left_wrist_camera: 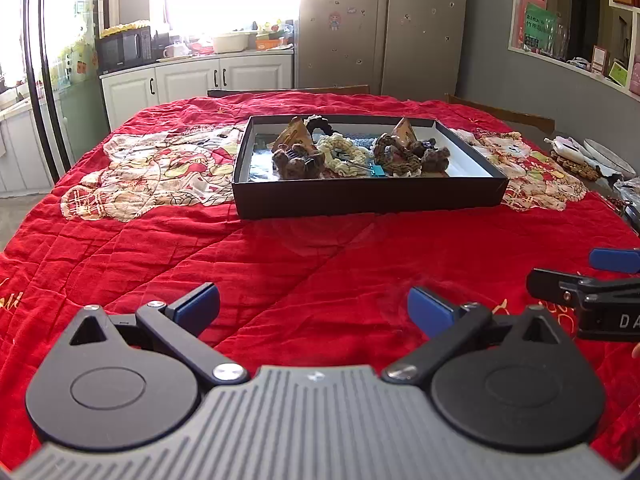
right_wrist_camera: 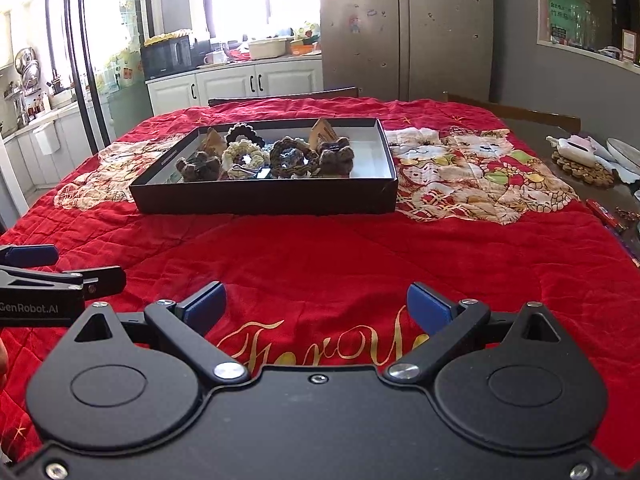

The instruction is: Organize objects

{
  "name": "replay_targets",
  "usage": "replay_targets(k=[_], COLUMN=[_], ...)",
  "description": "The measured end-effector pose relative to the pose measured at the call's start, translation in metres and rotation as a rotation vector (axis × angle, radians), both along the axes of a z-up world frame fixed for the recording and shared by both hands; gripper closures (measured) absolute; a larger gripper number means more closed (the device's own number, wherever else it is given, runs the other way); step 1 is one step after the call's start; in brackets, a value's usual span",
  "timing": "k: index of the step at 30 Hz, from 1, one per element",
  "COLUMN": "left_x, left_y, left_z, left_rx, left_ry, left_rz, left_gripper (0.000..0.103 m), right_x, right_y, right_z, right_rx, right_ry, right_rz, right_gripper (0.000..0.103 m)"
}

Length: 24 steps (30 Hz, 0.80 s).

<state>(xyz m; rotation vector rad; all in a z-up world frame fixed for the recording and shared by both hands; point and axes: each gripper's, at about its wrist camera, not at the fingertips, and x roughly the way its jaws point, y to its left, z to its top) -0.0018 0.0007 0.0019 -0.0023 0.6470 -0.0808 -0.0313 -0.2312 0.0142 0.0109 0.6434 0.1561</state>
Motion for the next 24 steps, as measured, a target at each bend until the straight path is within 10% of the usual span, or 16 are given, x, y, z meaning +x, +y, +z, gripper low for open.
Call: replay_targets(k=[24], left_x=[-0.0021], left_y=[-0.0037], left_z=[0.0003], left_rx=[0.009], left_ry=[-0.007], left_rz=[-0.013], left_gripper=[0.000], right_x=[-0.0015], right_y=[0.0019], right_z=[0.0010], right_rx=[-0.007], right_ry=[0.001], right_rz=[0.009], right_gripper=[0.006])
